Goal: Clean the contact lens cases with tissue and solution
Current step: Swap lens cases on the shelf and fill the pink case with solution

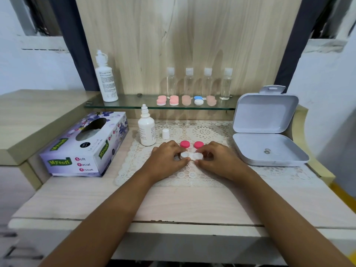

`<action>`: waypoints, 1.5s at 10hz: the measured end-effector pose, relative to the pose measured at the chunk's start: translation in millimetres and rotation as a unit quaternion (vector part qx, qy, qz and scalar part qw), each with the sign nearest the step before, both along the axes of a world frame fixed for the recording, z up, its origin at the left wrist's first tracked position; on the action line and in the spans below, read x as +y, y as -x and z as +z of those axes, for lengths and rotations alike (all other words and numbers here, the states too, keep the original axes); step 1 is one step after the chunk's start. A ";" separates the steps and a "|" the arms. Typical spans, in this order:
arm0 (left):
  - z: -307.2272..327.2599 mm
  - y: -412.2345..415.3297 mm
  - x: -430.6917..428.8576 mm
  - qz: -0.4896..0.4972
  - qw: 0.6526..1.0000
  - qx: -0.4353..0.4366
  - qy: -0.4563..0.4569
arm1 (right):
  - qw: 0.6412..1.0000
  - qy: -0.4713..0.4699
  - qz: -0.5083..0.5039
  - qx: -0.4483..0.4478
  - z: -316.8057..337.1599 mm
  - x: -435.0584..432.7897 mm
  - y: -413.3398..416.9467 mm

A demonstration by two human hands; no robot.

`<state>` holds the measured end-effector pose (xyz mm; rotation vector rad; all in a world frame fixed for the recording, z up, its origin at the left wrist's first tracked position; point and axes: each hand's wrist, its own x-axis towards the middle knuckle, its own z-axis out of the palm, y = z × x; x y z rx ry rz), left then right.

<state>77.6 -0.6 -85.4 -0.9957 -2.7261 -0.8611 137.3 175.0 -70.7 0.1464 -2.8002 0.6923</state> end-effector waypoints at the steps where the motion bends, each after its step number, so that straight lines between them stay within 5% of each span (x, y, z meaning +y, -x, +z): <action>1: -1.8 0.4 0.7 0.017 1.000 0.010 -0.001 | 1.000 0.021 -0.007 -0.001 1.9 0.4 -0.9; 5: -2.8 0.9 1.3 0.051 0.992 0.019 0.117 | 0.987 0.089 -0.104 0.080 28.1 31.4 -18.1; 9: -1.6 0.4 0.4 0.046 0.993 0.018 0.112 | 0.962 -0.151 -0.182 0.133 30.6 110.6 -44.6; 12: -1.2 0.2 0.7 0.048 0.992 0.020 0.113 | 0.872 -0.465 -0.059 0.141 39.9 124.6 -42.1; 15: -2.1 3.0 2.0 0.049 0.992 0.035 0.109 | 0.857 -0.483 -0.015 0.180 37.7 129.6 -37.2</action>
